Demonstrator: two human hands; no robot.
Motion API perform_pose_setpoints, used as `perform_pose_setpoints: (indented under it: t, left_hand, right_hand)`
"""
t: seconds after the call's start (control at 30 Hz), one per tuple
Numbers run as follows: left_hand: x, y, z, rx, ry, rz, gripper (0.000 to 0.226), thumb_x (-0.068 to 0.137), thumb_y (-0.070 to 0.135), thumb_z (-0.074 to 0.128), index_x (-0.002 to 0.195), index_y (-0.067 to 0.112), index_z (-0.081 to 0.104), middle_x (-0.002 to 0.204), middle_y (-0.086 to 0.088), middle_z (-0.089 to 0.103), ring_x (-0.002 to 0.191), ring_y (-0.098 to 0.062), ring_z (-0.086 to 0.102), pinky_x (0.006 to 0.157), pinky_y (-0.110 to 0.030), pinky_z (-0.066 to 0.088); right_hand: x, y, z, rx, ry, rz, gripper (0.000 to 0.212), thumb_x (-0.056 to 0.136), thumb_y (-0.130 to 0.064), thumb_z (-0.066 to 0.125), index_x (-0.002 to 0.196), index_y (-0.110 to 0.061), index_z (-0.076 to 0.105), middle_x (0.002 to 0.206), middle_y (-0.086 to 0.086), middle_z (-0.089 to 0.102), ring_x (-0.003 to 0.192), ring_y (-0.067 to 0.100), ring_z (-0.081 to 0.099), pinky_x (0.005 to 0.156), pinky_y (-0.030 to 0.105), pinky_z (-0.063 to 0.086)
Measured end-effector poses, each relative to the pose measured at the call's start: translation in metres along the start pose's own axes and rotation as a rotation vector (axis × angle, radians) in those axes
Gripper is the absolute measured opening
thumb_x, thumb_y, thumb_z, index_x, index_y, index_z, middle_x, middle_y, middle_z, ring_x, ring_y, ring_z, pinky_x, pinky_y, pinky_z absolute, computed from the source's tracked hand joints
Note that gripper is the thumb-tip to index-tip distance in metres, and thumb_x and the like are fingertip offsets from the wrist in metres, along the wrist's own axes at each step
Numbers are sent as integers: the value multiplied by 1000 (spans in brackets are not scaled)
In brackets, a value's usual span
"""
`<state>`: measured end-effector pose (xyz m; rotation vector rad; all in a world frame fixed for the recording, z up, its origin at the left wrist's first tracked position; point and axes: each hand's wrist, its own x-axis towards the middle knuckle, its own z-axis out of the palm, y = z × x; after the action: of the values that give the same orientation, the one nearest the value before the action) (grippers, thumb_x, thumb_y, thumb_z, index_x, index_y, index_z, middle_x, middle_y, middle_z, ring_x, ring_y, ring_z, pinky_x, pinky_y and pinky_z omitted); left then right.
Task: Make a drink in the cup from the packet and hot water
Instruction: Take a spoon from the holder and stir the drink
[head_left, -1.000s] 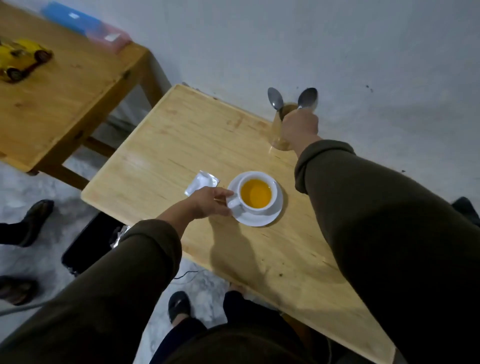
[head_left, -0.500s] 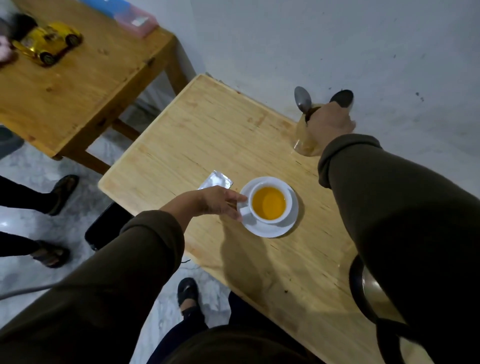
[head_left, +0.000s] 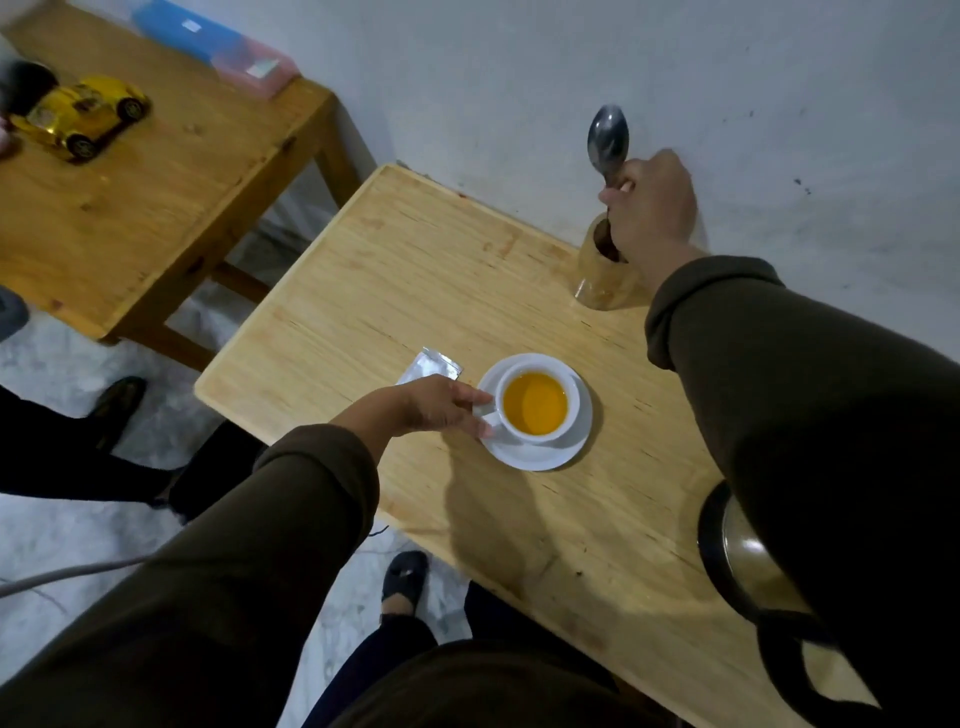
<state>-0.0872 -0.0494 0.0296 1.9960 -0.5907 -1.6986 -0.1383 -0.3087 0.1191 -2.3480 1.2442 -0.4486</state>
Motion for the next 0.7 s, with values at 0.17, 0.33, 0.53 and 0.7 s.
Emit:
perform_pose_setpoints:
  t: [0.17,0.33,0.53,0.7]
  left_hand:
    - [-2,0,5,-41,35,47,52,81,21,72,129,6,58,126,-4,59,118,-16,53,104,-27,41]
    - [-5,0,11,4,79,102,37,82,26,71,111,4,67,97,0,61,97,-13,54,87,-25,43]
    - [-11,-3,17,101,187,189,22,83,36,69,83,14,65,76,5,56,84,-14,50,65,-20,38]
    - [-10,-15,25,-8,235,230,26,81,41,69,80,15,62,88,-1,61,86,-17,53,63,-22,39]
  right_hand:
    - [-19,-20,-27,4,49,-113,20,94,-20,52,105,-6,61,110,10,60,97,23,58,79,25,42]
    - [-64,-24,-36,62,40,-3,17,93,-21,50,101,-10,62,100,10,67,90,24,61,78,33,49]
    - [-140,-24,-29,280,90,252,16,89,-10,52,103,-14,57,99,7,64,89,23,61,80,37,52]
    - [-188,-20,-19,554,-16,477,19,85,-9,58,79,-25,67,94,4,70,91,20,63,81,33,52]
